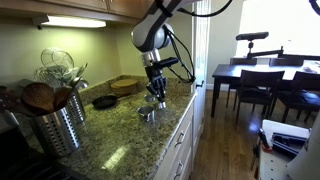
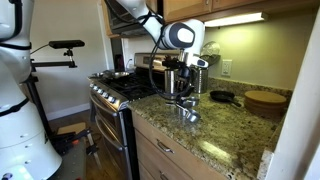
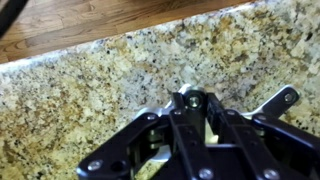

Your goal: Remove the medium measuring cup from the large cup then remove the small measuring cup from the medium cup

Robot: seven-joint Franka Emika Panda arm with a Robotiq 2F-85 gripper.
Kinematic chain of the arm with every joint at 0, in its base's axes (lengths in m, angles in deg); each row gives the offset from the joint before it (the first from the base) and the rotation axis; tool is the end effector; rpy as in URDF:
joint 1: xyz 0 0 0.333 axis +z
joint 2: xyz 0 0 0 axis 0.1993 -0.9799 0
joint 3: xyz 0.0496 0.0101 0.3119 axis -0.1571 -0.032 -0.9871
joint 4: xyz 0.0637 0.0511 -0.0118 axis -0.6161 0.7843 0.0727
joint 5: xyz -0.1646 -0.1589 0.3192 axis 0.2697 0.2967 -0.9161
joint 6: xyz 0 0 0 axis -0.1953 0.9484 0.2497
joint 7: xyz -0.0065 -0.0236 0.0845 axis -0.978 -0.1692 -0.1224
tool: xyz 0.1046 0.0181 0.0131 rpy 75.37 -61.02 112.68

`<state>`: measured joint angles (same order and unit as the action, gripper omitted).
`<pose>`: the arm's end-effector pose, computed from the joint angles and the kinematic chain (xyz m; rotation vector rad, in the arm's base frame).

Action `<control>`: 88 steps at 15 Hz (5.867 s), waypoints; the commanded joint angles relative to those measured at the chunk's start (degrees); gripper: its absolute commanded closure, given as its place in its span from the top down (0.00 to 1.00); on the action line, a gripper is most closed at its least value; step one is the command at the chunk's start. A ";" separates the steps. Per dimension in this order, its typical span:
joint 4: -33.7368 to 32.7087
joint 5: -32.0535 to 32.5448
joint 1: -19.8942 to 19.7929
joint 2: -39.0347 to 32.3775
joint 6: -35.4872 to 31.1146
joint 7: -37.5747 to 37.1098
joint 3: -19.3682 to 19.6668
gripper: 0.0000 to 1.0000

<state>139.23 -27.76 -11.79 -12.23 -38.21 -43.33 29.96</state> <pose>0.6038 -0.0337 0.2952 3.1024 -0.0978 -0.3425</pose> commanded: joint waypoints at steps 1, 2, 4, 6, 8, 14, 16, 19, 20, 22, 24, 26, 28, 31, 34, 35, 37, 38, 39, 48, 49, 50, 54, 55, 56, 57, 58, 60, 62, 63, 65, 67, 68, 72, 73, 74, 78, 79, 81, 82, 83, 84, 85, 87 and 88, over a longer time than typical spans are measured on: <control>0.68 1.71 -0.43 0.82 -2.43 -5.40 1.44 0.12; 0.77 2.02 -0.40 0.93 -3.14 -6.85 1.91 0.12; 0.78 2.89 -0.40 0.96 -4.15 -9.25 2.63 0.12; 0.92 3.29 -0.52 1.07 -5.05 -11.71 3.27 0.12; 1.00 3.10 -0.65 1.13 -5.81 -14.13 3.90 0.12; 1.43 2.47 -0.90 1.06 -5.48 -19.86 5.20 0.12; 1.87 1.63 -1.11 1.05 -5.31 -21.40 5.35 0.12; 2.32 -0.44 -1.66 0.38 -4.68 -22.90 5.05 0.12; 2.56 -1.26 -1.87 0.14 -4.53 -22.96 4.92 0.12; 2.89 -3.71 -2.47 -0.26 -3.84 -22.29 4.65 0.12; 3.01 -5.62 -2.80 -0.83 -3.47 -22.16 4.71 0.12; 3.03 -7.00 -3.11 -1.48 -3.26 -22.32 4.86 0.12; 3.44 -7.60 -3.24 -1.56 -3.73 -23.17 5.24 0.12; 3.65 -8.35 -3.87 -1.62 -3.90 -23.93 5.56 0.12; 3.57 -8.42 -4.35 -1.53 -3.78 -24.45 5.86 0.12; 3.52 -8.42 -4.50 -1.54 -3.75 -24.47 5.96 0.12; 3.30 -8.59 -5.00 -1.64 -3.77 -23.66 5.96 0.12; 3.22 -8.59 -5.27 -1.54 -4.07 -22.79 5.91 0.12; 3.13 -8.32 -5.37 -1.50 -4.19 -22.46 5.96 0.12; 2.39 -6.82 -5.53 -2.00 -5.61 -23.33 7.45 0.12; 2.30 -6.74 -5.52 -2.11 -5.92 -23.49 7.65 0.12; 2.03 -6.95 -5.63 -2.37 -6.15 -23.50 7.74 0.12; 0.96 -7.32 -5.77 -3.15 -7.03 -23.50 7.92 0.12; 0.56 -7.68 -5.93 -3.45 -7.00 -23.28 7.80 0.12; 0.07 -7.94 -6.04 -3.85 -6.84 -23.19 7.71 0.12; -0.29 -8.34 -6.20 -4.17 -6.68 -22.97 7.58 0.12; -0.65 -8.50 -6.27 -4.51 -6.55 -22.98 7.55 0.12; -1.50 -8.86 -6.51 -5.43 -6.09 -22.76 7.44 0.12; -2.33 -9.52 -6.81 -6.61 -5.88 -22.59 7.29 0.12; -2.69 -9.93 -6.97 -7.19 -5.73 -22.47 7.20 0.12; -3.29 -10.44 -7.11 -8.21 -5.64 -22.50 7.17 0.12; -3.83 -10.75 -7.20 -9.07 -5.51 -22.51 7.19 0.12; -3.97 -10.85 -7.22 -9.36 -5.44 -22.52 7.20 0.12; -4.35 -11.00 -7.20 -9.89 -5.18 -22.68 7.28 0.52; -4.35 -10.98 -7.19 -9.82 -5.12 -22.71 7.31 0.53; -4.30 -10.97 -7.19 -9.69 -5.07 -22.69 7.32 0.58; -3.52 -11.04 -7.11 -8.31 -4.87 -22.67 7.28 0.83; -3.09 -11.09 -7.05 -7.68 -4.79 -22.59 7.23 0.90; -2.37 -11.09 -6.87 -6.59 -4.74 -22.64 7.18 0.98; -2.00 -11.31 -6.86 -5.93 -4.65 -22.56 7.02 1.00; -1.63 -11.67 -6.86 -5.21 -4.41 -22.47 6.81 1.00; -1.16 -12.08 -6.79 -4.47 -4.31 -22.41 6.58 1.00; -3.93 -10.55 -6.44 -8.21 -5.65 -23.05 7.20 1.00; -3.73 -10.80 -6.39 -7.32 -5.32 -23.02 6.92 1.00; -3.69 -10.82 -6.38 -7.14 -5.24 -23.02 6.87 1.00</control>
<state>135.69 -38.72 -17.94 -19.34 -43.58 -66.29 37.04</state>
